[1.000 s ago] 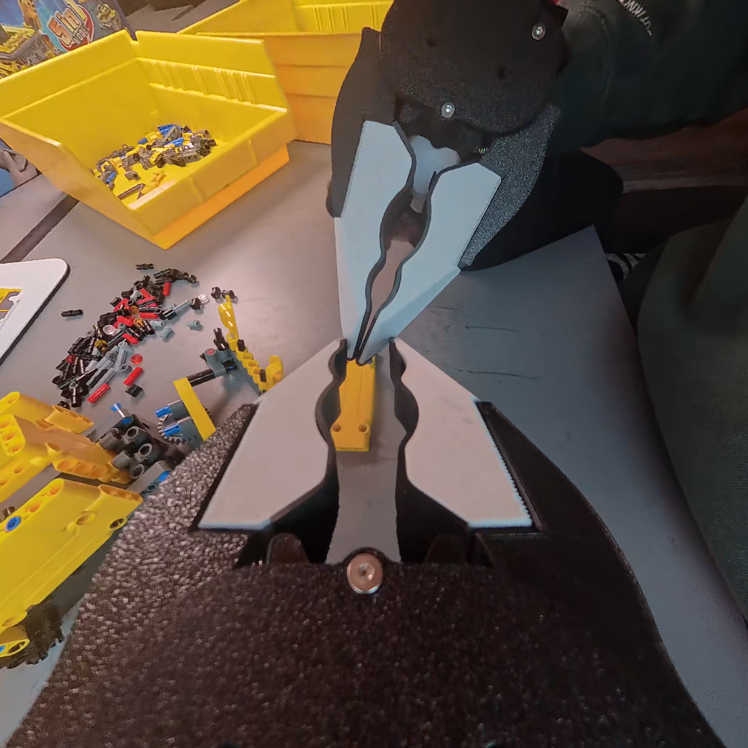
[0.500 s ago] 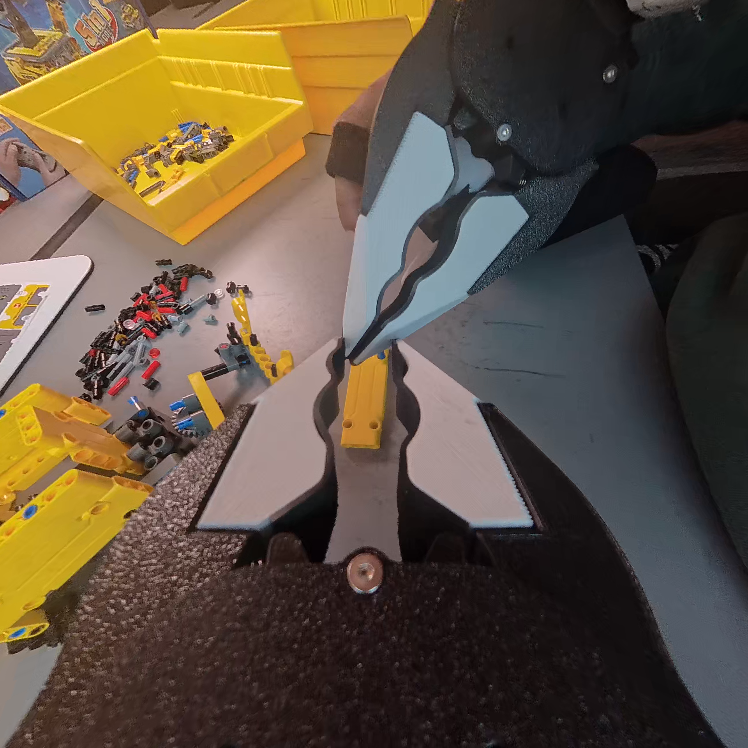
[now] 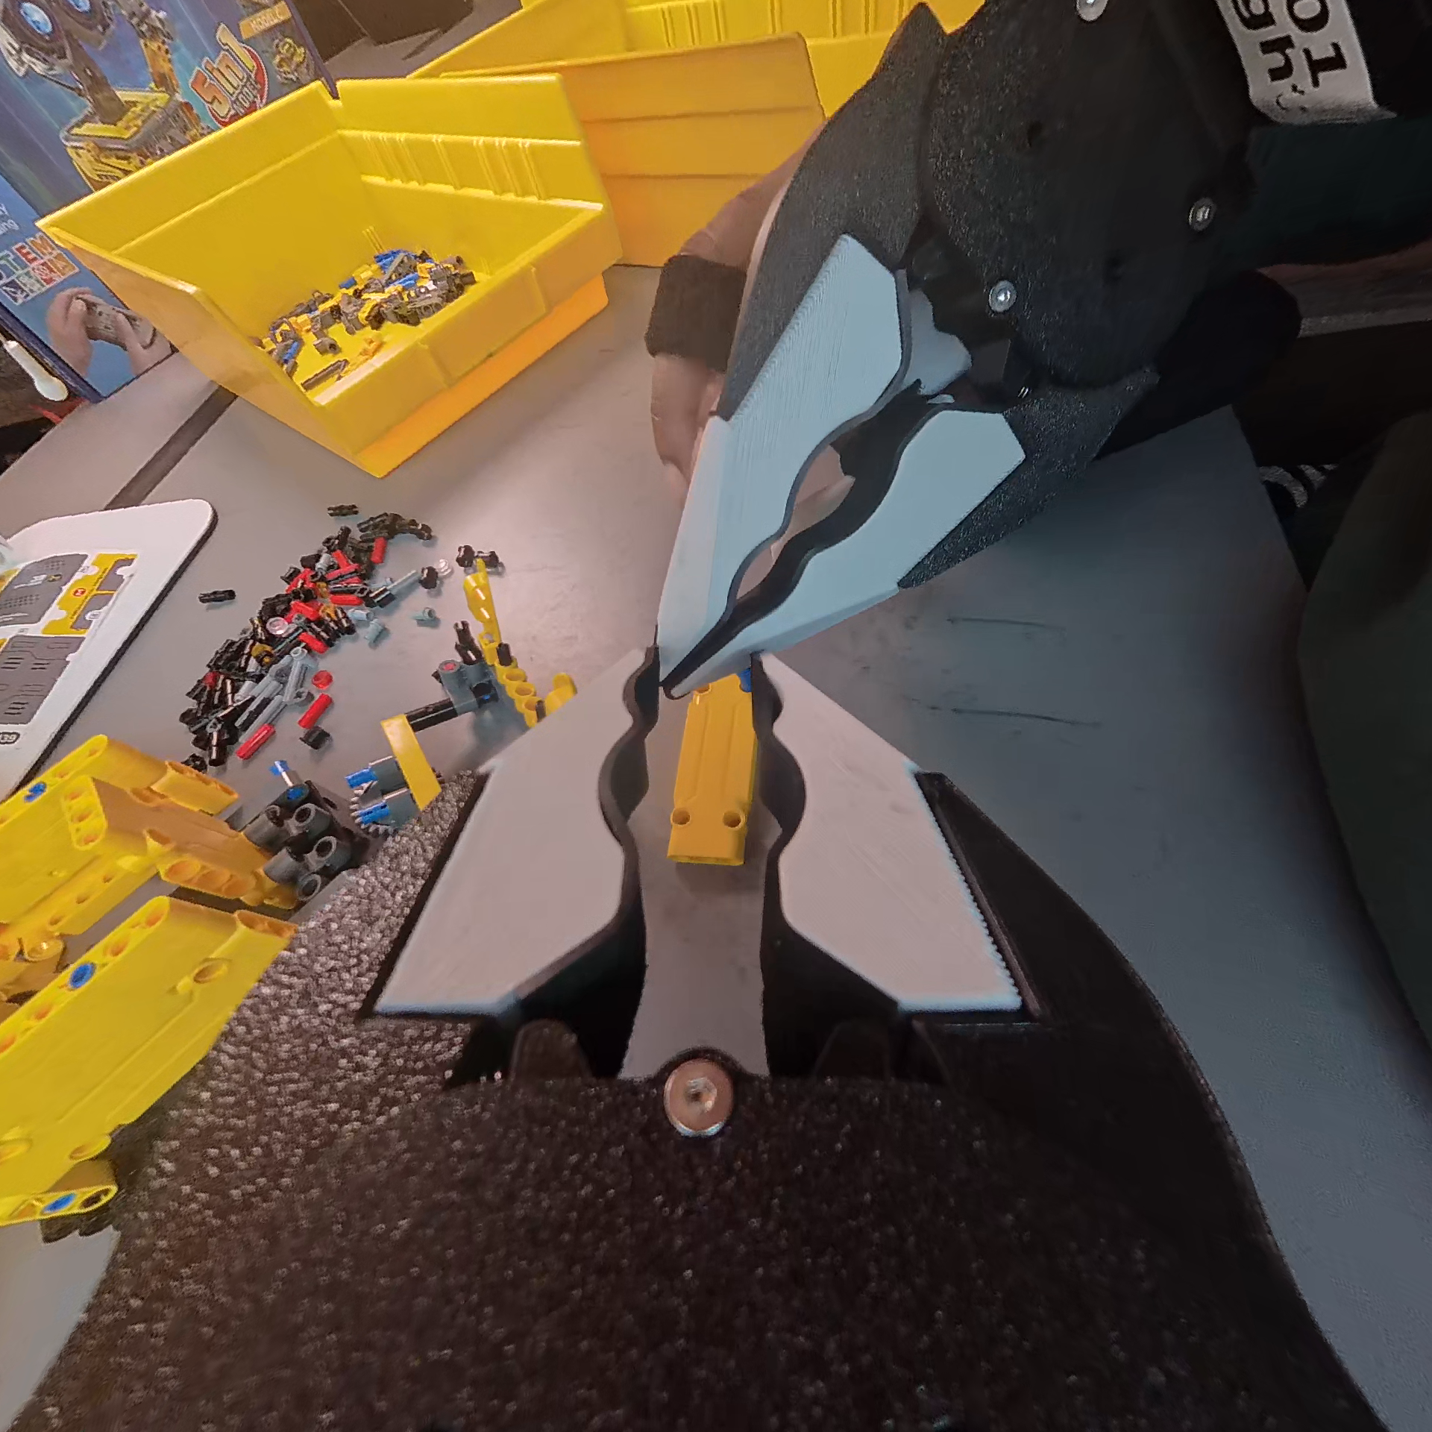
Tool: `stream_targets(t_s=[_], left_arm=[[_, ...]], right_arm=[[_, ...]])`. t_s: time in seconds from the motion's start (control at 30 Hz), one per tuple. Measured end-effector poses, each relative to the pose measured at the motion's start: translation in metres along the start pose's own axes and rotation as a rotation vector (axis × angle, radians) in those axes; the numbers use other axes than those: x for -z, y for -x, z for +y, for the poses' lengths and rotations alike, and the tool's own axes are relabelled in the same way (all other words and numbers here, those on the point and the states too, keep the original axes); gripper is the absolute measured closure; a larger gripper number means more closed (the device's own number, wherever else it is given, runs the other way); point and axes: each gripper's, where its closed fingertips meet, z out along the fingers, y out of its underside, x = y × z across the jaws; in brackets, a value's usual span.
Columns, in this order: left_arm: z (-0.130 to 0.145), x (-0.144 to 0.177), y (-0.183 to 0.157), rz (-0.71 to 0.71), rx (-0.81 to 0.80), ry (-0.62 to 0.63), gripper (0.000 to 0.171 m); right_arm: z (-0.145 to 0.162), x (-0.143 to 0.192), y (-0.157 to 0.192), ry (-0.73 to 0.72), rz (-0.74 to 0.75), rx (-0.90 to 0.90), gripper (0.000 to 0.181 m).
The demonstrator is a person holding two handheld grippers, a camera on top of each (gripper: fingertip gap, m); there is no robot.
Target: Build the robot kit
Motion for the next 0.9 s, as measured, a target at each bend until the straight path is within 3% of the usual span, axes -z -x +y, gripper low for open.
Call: stream_targets(t_s=[0.43,0.77,0.9], left_arm=[[0.000,0.000,0.003,-0.002,0.036,-0.005,0.150],[-0.007,0.003,-0.001,0.057,0.117,-0.033,0.154],[0.001,-0.001,-0.009,0.088,0.099,0.017,0.154]], right_arm=[[0.000,-0.003,-0.002,-0.037,0.009,-0.014,0.181],[-0.003,0.000,0.001,-0.036,-0.205,-0.342,0.181],[0.001,0.001,0.016,0.014,-0.303,-0.328,0.181]])
